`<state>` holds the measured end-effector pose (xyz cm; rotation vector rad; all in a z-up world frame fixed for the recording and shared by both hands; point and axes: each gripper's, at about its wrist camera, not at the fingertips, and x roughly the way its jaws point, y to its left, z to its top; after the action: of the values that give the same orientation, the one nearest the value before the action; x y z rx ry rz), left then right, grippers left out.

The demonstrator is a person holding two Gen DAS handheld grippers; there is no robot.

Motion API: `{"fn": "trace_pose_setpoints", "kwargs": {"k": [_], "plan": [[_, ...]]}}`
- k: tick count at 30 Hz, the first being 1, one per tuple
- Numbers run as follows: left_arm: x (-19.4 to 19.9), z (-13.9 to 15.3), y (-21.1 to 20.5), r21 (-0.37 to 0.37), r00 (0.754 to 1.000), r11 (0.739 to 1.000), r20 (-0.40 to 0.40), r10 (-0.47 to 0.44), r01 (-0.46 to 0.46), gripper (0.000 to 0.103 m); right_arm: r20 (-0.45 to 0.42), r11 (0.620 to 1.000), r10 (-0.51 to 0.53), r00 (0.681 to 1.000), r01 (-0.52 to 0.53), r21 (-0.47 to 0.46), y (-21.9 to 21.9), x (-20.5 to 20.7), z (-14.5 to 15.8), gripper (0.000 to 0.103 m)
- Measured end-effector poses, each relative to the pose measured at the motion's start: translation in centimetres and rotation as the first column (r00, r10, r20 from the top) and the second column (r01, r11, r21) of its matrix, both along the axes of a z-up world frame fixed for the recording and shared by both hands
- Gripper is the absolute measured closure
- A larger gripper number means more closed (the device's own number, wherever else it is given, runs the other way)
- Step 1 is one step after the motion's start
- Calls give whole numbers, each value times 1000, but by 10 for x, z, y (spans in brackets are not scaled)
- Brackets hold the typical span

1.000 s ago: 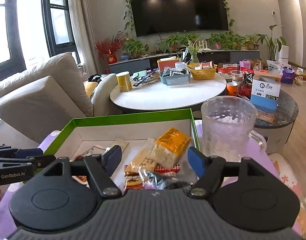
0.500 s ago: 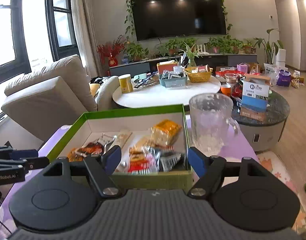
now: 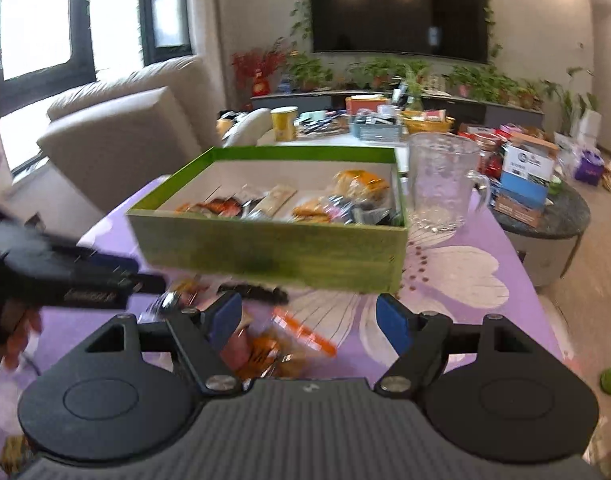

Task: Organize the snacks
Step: 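Grasp the clear candy packet with left tool while right tool grasps pink spout pouch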

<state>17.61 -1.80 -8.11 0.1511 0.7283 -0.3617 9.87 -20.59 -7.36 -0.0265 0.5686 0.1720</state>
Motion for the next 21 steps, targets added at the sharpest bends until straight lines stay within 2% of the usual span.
{"fn": "trace_pose_setpoints", "kwargs": {"k": [9,13,17,21], "plan": [[5,-9,-14,15,1000,1000,-25,-13,13,65,9,986,151,989,-150,-75,14,-13,-10,52],[6,-16,-19,38,999,999,-48,-25,27,62,6,963,222,975,-218,-157,25,-20,-17,51],[5,-18,-11,-3,998,999,-49,-37,37,63,1,934,243,970,-234,-268,36,-22,-26,51],[3,-15,2,-66,997,997,-73,-33,28,69,-9,910,270,963,-259,-323,45,-18,-31,51]]}}
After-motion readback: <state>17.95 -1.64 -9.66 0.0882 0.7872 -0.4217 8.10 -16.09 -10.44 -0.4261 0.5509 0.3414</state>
